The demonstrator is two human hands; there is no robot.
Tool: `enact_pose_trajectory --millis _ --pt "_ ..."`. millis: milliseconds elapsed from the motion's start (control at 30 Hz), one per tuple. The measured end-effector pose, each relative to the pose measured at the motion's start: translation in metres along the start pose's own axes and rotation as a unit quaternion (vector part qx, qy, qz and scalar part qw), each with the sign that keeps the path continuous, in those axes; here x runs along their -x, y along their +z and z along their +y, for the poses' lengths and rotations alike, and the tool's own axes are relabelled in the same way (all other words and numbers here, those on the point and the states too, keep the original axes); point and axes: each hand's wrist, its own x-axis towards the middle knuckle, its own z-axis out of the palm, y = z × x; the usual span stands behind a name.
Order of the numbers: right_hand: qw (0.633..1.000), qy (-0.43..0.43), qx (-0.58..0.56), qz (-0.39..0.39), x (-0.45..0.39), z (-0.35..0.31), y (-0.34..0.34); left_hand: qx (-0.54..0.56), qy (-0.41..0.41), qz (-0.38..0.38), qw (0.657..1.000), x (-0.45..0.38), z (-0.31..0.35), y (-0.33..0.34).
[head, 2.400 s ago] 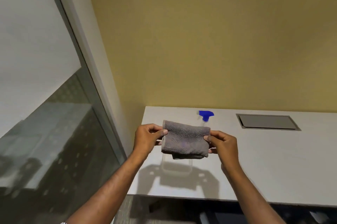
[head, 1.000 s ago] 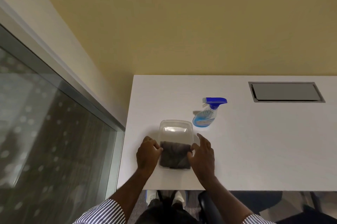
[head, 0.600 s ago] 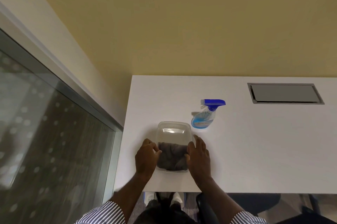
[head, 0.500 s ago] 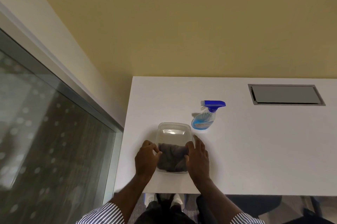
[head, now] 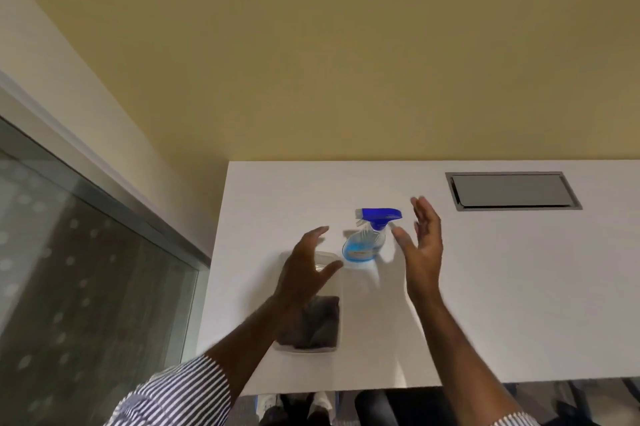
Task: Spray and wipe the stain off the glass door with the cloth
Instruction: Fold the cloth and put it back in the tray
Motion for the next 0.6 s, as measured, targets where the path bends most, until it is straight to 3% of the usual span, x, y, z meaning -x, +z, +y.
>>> enact_pose_trajectory --millis 133,267,600 --pt "0.993 0.018 0.013 -0.116 -0.036 -0.008 -0.002 0.053 -0.01 -0.098 0.994 -0.043 0.039 0.024" --pt "0.983 0.064 0.041 -0.168 -0.043 -0.001 0.005 0.087 -0.037 -0.149 0.984 -0.066 0.05 0.043" --pt "0.989 0.101 0.009 -0.105 -0.038 0.004 0.017 0.079 -0.024 -0.091 0.992 -0.065 0.056 0.053"
